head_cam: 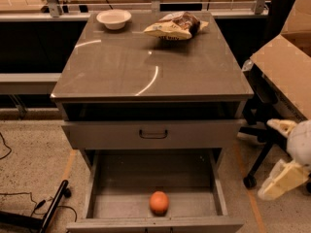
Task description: Pick orange from middle drawer and place on counter
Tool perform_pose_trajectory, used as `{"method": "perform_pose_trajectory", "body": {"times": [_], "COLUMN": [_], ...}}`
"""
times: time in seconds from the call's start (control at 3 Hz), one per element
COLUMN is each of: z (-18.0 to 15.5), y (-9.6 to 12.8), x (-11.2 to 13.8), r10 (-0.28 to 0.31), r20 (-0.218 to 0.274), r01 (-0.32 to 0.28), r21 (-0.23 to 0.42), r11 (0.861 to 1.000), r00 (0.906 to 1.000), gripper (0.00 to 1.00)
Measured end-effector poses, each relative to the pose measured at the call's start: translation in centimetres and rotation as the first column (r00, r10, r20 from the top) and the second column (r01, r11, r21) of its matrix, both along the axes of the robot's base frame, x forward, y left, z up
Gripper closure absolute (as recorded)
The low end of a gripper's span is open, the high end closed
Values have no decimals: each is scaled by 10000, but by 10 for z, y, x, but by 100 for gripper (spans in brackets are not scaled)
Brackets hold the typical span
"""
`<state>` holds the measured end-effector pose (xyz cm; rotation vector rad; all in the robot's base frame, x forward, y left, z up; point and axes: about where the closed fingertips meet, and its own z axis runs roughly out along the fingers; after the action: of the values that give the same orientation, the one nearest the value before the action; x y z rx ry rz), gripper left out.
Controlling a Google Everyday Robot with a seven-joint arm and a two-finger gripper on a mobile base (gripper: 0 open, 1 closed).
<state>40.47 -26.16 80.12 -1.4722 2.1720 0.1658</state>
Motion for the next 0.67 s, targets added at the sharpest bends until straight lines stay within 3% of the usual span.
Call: {"method": "perform_pose_trajectory", "body": {"times": [0.67], "z": [-81], "y": [28], "x": [-3], "r10": [-80], "r20": [387], "r01": [34], "r21": [1169], "r11": [9931], "r00": [9992], "gripper": [0]}}
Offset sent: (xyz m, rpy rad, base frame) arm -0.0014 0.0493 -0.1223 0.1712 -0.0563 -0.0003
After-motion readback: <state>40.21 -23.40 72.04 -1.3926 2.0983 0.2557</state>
